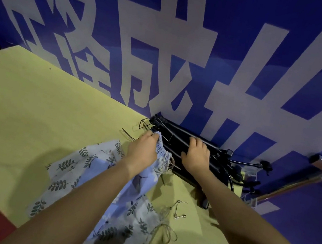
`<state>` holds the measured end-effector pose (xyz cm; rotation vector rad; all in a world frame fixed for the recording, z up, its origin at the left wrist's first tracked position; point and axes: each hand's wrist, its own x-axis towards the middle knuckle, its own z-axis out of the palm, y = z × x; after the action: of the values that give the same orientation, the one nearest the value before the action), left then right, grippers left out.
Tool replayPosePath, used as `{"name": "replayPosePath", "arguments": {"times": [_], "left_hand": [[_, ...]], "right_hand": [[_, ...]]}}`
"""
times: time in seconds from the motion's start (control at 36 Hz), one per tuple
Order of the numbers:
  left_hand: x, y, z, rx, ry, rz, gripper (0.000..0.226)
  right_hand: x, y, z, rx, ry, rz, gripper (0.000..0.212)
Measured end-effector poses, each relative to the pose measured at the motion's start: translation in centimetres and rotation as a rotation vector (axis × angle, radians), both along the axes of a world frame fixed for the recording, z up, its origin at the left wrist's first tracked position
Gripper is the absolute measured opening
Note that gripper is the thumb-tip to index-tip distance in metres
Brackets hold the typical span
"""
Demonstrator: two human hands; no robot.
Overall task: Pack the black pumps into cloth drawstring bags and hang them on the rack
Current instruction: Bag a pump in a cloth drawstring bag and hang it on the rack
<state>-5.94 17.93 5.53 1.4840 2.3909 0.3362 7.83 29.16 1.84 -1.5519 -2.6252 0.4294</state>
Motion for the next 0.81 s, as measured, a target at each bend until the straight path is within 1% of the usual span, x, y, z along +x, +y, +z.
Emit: {"name": "replayPosePath", "arguments": {"times": [0.06,0.11,0.25,0.36,0.42,0.53,0.67,0.81], "left_hand": [[0.0,0.4,-0.4,-0.025,0.001,-0.005,0.051],[-0.1,0.4,-0.8,-0.035,-0.006,-0.015,0.052],[-0.7,0.7,-2.1,-0.05,-0.028,-0.013,0.058],[-1.4,1.2,-2.4,-0.078,-0.061,0.005,0.059],[-1.5,1.3,-2.4,-0.088,-0.064,0.01,0.059],[-1.5,1.1,-2.1,-0.084,-0.048,0.011,0.06],[-0.9,0.4,-1.3,-0.046,-0.048,0.002,0.059],[-0.2,-0.8,0.0,-0.003,-0.027,-0.018,0.059]], "right_hand": [[0.1,1.2,-0.6,-0.003,-0.076,0.014,0.066],[0.1,1.9,-1.0,0.007,-0.148,0.041,0.068],[-0.5,3.3,-1.9,0.032,-0.236,0.089,0.058],[-0.9,4.4,-1.7,-0.012,-0.202,0.099,0.055],[-0.9,4.4,-1.3,-0.003,-0.168,0.109,0.055],[-0.9,3.6,-0.1,0.075,-0.087,0.104,0.05],[-0.8,2.5,2.4,0.231,-0.115,0.146,0.055],[-0.5,0.7,4.7,0.22,-0.071,0.092,0.056]]}}
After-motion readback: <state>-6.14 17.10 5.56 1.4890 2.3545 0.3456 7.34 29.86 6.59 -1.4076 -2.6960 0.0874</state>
